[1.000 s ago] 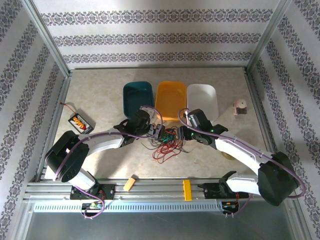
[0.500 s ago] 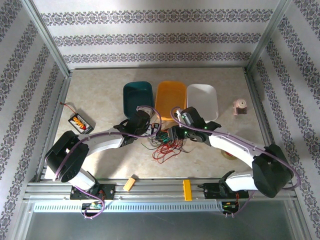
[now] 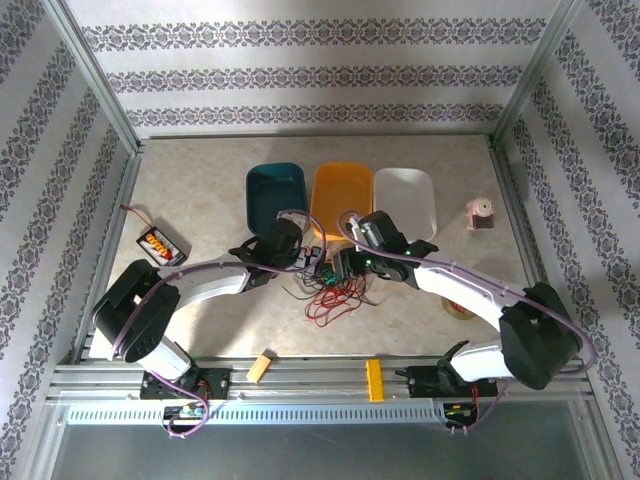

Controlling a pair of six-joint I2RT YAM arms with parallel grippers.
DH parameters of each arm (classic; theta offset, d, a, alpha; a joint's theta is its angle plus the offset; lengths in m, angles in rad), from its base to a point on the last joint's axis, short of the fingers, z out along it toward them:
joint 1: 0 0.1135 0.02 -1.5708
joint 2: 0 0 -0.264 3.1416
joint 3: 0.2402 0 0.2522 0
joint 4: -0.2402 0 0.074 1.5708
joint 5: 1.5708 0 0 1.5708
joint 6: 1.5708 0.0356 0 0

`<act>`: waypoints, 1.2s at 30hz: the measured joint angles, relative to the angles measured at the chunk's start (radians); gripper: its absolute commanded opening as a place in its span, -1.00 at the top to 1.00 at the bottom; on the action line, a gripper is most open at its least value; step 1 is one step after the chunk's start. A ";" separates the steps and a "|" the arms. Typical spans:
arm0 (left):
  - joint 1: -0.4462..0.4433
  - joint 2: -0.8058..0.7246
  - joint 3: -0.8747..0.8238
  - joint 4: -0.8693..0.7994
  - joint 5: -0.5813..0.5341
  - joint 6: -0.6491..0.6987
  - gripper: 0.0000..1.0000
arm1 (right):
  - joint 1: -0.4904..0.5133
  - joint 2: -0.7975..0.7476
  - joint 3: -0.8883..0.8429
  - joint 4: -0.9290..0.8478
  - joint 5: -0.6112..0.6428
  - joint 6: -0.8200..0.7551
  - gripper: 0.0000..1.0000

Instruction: Untangle the cables

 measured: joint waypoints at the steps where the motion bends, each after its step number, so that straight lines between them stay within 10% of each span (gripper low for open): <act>1: 0.000 0.005 0.003 0.000 0.004 0.003 -0.99 | -0.016 -0.026 -0.023 0.000 0.000 0.002 0.01; 36: -0.007 0.113 0.061 -0.034 -0.032 0.022 -0.99 | -0.054 0.179 -0.058 0.008 0.109 0.052 0.33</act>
